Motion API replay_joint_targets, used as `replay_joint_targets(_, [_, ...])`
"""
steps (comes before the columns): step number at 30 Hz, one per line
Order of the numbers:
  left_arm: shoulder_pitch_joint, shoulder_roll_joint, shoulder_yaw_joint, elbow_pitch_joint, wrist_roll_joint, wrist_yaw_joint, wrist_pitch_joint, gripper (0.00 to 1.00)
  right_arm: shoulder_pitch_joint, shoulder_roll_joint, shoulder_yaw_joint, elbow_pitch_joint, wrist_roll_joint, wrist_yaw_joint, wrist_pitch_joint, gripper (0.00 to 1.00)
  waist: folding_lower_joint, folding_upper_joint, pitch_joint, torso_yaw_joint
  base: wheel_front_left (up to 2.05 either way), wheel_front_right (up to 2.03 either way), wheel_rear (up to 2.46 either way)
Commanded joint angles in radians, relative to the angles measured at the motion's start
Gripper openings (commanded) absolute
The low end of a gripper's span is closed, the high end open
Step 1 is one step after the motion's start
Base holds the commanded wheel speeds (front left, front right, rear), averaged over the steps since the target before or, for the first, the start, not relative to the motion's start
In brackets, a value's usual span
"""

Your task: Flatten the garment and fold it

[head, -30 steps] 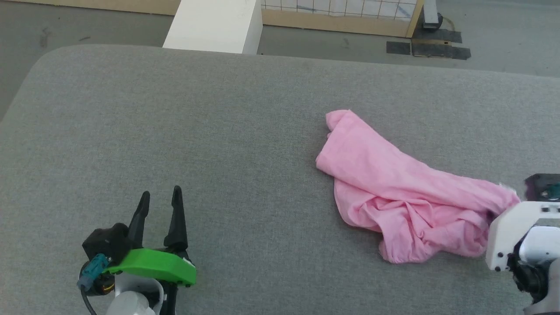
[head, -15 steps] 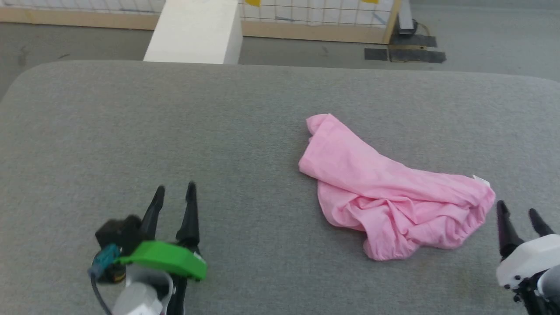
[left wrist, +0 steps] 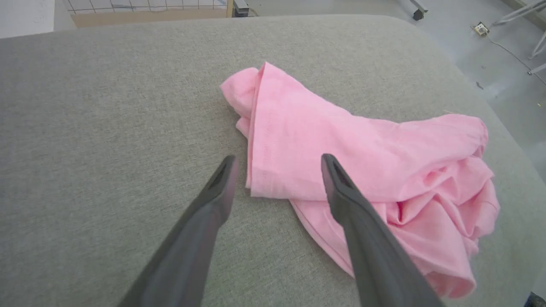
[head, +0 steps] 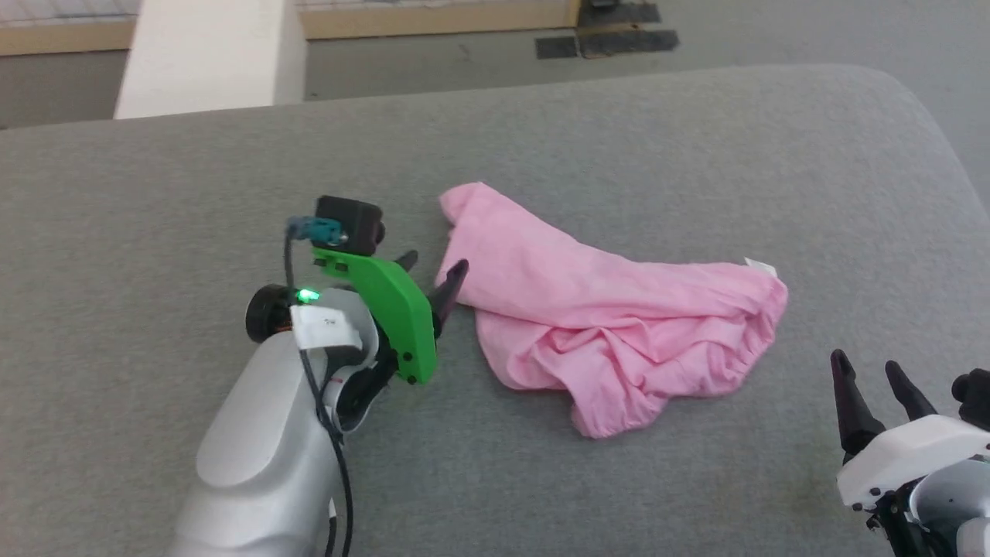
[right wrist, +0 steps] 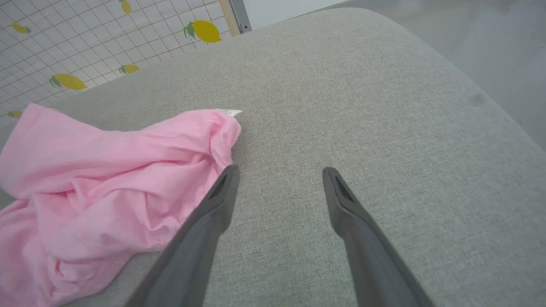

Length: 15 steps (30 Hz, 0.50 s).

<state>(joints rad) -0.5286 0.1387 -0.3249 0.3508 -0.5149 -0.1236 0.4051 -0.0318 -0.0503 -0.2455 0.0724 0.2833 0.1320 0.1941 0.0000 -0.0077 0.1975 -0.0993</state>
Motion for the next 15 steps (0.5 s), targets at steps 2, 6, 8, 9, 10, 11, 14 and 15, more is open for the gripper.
replay_joint_targets(2, [-0.031, 0.032, -0.020, 0.016, 0.008, -0.006, 0.021, 1.00, -0.018, 0.000, 0.010, 0.011, 0.016, -0.001, -0.016, 1.00, 0.0000, 0.0077, 0.059, -0.072, 0.00, 0.00, 0.00])
replay_joint_targets(6, [-0.048, 0.066, -0.042, 0.053, 0.034, -0.005, 0.033, 1.00, -0.021, 0.000, 0.019, 0.024, 0.026, -0.001, -0.035, 1.00, 0.0000, 0.0077, 0.078, -0.100, 0.00, 0.00, 0.00])
replay_joint_targets(8, [-0.052, 0.078, -0.049, 0.073, 0.045, -0.005, 0.032, 1.00, -0.022, 0.000, 0.021, 0.029, 0.028, -0.001, -0.043, 1.00, 0.0000, 0.0077, 0.084, -0.106, 0.00, 0.00, 0.00])
replay_joint_targets(9, [-0.054, 0.080, -0.050, 0.082, 0.046, -0.005, 0.028, 1.00, -0.022, 0.000, 0.021, 0.032, 0.029, -0.001, -0.047, 1.00, 0.0000, 0.0077, 0.085, -0.109, 0.00, 0.00, 0.00])
replay_joint_targets(10, [-0.054, 0.081, -0.052, 0.091, 0.043, -0.005, 0.030, 1.00, -0.023, 0.000, 0.021, 0.034, 0.031, -0.001, -0.050, 1.00, 0.0000, 0.0077, 0.086, -0.110, 0.00, 0.00, 0.00])
replay_joint_targets(11, [-0.055, 0.080, -0.054, 0.099, 0.039, -0.005, 0.029, 1.00, -0.024, 0.000, 0.022, 0.036, 0.031, -0.001, -0.052, 1.00, 0.0000, 0.0077, 0.088, -0.111, 0.00, 0.00, 0.00])
replay_joint_targets(14, [-0.060, 0.078, -0.059, 0.107, 0.025, -0.006, 0.007, 0.49, -0.026, 0.000, 0.023, 0.043, 0.031, -0.001, -0.060, 1.00, 0.0000, 0.0077, 0.090, -0.109, 0.00, 0.00, 0.00])
replay_joint_targets(15, [-0.062, 0.078, -0.060, 0.105, 0.023, -0.006, -0.009, 0.20, -0.028, 0.000, 0.026, 0.045, 0.031, -0.001, -0.062, 1.00, 0.0000, 0.0077, 0.090, -0.107, 0.00, 0.00, 0.00])
